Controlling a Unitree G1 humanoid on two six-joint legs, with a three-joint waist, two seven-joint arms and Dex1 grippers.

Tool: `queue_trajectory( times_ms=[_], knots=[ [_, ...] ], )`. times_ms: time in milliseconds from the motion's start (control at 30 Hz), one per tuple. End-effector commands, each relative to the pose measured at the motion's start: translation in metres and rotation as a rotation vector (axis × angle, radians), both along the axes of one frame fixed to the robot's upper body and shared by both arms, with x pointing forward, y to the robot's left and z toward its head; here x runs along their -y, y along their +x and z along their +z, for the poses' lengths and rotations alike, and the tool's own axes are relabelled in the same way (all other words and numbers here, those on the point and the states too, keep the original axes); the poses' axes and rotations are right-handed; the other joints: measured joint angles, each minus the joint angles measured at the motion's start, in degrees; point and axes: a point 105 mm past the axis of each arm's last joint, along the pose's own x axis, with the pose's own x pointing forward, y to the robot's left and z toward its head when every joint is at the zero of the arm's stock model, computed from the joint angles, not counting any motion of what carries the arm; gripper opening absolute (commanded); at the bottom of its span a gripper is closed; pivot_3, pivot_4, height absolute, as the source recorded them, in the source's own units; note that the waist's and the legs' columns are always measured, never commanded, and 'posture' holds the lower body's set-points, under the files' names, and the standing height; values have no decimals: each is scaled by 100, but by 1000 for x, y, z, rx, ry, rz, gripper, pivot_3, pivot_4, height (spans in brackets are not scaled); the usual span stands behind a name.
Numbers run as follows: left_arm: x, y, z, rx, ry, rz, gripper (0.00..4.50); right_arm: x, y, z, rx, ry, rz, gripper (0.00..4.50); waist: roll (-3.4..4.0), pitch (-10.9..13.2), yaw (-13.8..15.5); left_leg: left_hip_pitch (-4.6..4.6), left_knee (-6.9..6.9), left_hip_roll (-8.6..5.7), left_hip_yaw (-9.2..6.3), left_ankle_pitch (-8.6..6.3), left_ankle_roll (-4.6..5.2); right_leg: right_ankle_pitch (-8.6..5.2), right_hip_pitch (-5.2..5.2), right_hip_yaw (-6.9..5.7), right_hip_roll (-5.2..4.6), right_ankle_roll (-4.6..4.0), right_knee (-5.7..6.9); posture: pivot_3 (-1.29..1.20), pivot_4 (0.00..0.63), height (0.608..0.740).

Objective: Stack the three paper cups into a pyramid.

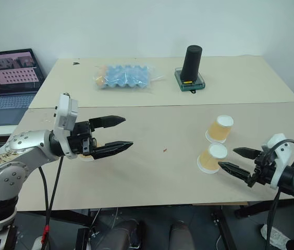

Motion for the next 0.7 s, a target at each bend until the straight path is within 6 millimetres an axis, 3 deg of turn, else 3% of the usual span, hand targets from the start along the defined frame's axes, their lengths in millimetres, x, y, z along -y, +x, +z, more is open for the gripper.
queue_trajectory(
  times_ms=[33,667,700],
  knots=[
    [1,-3,10,40,-15,-1,4470,-4,6,8,48,-9,23,4500,0,0,-1,0,0,0,0,0,0,0,0,0,0,0,0,0,150,726],
    [-4,-2,11,31,-15,29,4470,-28,29,1,59,1,76,4500,0,0,-32,0,0,-1,0,0,0,1,-2,0,0,-1,2,0,150,726],
    [-4,-2,11,29,-16,28,4491,-28,29,1,58,3,77,4244,0,0,-31,0,0,-1,0,0,0,1,-2,0,1,-1,2,0,150,726]
  ],
)
